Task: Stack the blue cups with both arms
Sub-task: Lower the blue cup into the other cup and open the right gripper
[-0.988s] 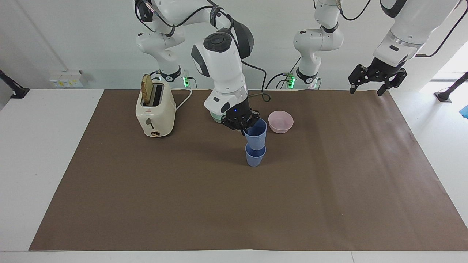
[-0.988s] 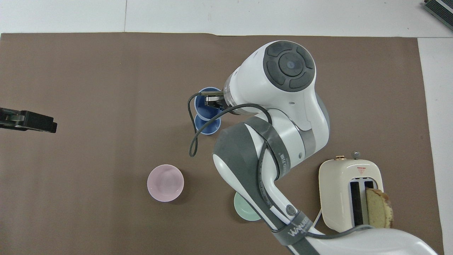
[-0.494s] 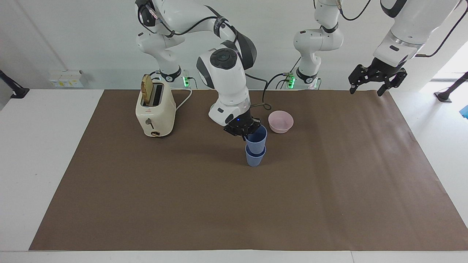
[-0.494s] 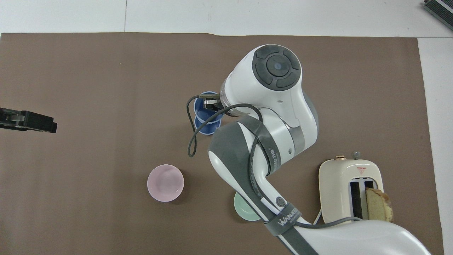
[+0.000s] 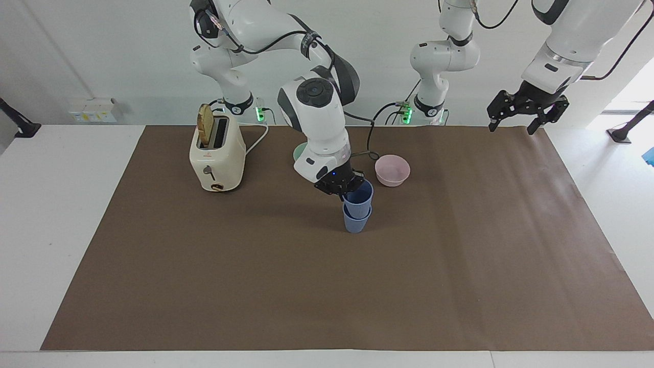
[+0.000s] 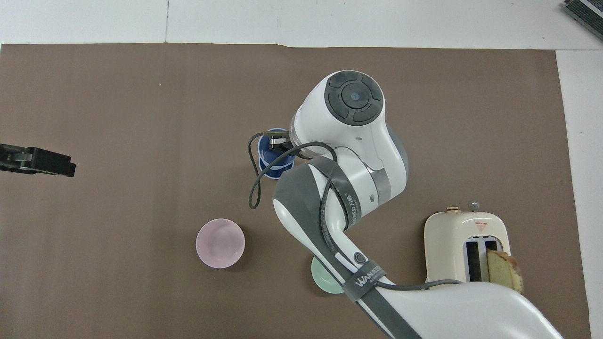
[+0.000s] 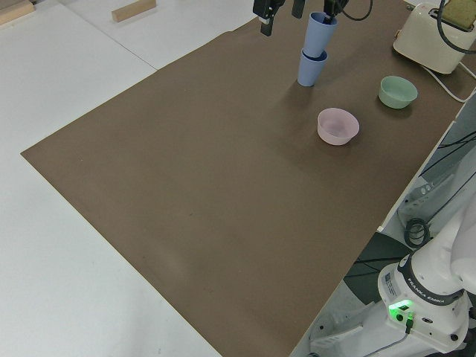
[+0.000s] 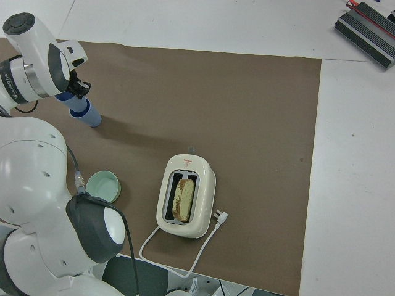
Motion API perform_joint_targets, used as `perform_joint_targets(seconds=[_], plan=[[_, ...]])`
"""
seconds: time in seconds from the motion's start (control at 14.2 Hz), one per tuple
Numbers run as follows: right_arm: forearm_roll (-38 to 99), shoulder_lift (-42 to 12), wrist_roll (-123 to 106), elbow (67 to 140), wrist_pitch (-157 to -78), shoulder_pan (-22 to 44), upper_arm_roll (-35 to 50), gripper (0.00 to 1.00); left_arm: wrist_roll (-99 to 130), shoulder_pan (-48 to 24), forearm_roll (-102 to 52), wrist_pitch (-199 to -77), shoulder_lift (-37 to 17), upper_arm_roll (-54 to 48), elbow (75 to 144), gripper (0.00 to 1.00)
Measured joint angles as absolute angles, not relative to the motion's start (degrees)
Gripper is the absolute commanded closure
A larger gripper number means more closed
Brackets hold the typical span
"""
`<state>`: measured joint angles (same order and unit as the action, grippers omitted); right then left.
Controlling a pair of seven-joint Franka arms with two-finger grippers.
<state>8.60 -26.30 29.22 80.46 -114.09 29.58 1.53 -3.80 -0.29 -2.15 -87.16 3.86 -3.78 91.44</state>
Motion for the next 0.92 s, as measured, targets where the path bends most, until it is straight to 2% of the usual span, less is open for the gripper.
perform_joint_targets(seconds=[0.63,0.71,0.78,0.85,0.92], plan=[[8.60,-26.43,29.09,82.15,-114.09,29.64,1.46,1.00,-3.80,-0.29,-2.15,-87.16,3.90,-3.78,91.64,0.00],[8.60,-26.43,29.08,82.36,-114.09,29.64,1.46,0.91,-3.80,-0.29,-2.15,-87.16,3.91,-3.78,91.66,0.00],[8.60,-26.43,29.08,82.50,-114.09,29.65,1.46,0.61,-3.80,-0.29,-2.15,-87.16,3.91,-3.78,91.67,0.00],[8.60,-26.43,29.07,82.55,-114.14,29.65,1.46,0.49,-3.80,-0.29,-2.15,-87.16,3.91,-3.78,91.68,0.00],[8.60,-26.43,29.07,82.56,-114.33,29.66,1.47,0.41,-3.80,-0.29,-2.15,-87.16,3.91,-3.80,91.69,0.00]])
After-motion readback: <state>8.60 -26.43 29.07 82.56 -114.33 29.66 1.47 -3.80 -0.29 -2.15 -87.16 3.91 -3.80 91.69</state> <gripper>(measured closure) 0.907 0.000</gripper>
